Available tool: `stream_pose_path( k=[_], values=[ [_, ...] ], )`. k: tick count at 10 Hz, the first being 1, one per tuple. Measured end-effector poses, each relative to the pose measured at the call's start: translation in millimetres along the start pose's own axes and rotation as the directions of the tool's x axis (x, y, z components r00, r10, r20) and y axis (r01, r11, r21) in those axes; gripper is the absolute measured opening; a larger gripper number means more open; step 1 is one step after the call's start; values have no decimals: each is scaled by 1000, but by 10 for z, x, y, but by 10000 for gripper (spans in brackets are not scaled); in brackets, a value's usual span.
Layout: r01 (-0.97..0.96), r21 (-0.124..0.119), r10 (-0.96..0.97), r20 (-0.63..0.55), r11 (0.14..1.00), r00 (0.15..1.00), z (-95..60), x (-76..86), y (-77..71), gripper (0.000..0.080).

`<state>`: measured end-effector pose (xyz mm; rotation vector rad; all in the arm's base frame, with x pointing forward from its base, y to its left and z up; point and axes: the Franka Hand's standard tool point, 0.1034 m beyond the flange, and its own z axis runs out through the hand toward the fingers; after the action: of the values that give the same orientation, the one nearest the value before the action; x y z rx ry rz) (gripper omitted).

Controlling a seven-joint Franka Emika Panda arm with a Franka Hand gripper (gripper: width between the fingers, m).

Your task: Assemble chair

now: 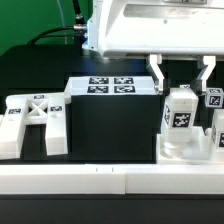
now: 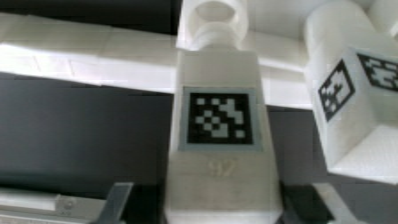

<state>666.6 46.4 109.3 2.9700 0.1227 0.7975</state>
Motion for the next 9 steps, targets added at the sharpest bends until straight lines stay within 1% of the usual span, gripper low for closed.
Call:
stream_pose_path(
  k=[5, 9],
  values=[
    [3, -3, -3, 17, 1000, 1000, 82, -88, 1, 291],
    [9, -8, -9, -6, 1000, 1000, 127, -96, -12, 291]
  ],
)
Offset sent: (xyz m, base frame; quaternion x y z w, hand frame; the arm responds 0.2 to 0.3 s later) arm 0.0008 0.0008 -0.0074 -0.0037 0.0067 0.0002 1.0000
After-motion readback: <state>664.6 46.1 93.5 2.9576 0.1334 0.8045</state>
